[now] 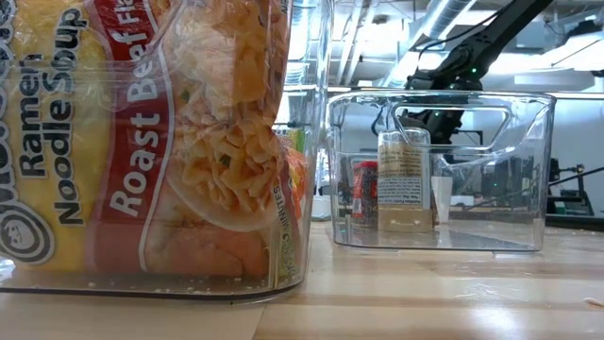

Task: Pick & Place Food Item
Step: Put the blue noodle pack into the left transparent bin

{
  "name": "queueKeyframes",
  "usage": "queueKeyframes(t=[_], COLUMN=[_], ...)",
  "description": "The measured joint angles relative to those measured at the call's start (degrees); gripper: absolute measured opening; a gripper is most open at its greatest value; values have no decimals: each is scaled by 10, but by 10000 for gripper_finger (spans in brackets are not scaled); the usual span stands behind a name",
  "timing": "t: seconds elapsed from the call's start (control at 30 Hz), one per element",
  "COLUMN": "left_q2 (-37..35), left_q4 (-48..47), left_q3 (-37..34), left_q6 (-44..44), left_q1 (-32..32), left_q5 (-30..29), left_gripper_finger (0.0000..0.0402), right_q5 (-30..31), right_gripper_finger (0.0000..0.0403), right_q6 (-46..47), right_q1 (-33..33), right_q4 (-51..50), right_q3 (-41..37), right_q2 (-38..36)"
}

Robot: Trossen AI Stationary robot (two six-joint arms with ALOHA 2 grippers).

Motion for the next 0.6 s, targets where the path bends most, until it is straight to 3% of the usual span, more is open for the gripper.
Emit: queueKeyframes(t=[0.27, 0.6], left_q2=[0, 0], left_q4=[0, 0], left_q3=[0, 0], left_q6=[0, 6], left_q1=[0, 0], left_q5=[0, 2], left_gripper_finger=[314, 314], right_q5=[5, 7], right_gripper_finger=[128, 129], right_q6=[5, 56], right_q1=[0, 1], right_q4=[-1, 4], right_q3=[0, 0], right_q2=[-23, -127])
